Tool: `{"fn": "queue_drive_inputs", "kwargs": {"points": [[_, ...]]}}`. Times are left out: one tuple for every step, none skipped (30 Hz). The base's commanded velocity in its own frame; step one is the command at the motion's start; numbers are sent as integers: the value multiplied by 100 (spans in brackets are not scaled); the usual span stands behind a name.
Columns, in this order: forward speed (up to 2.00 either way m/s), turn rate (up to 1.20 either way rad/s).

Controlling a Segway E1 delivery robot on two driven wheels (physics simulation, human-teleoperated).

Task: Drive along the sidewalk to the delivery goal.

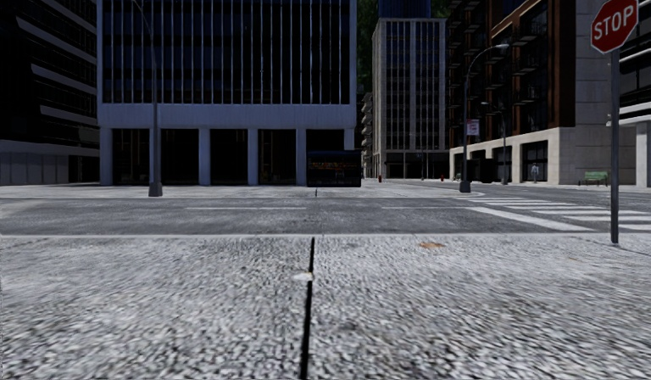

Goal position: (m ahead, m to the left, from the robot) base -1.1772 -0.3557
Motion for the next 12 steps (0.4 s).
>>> {"fn": "queue_drive_inputs", "kwargs": {"points": [[0,0],[0,0],[0,0],[0,0],[0,0],[0,0],[0,0],[0,0],[0,0],[0,0],[0,0],[0,0]]}}
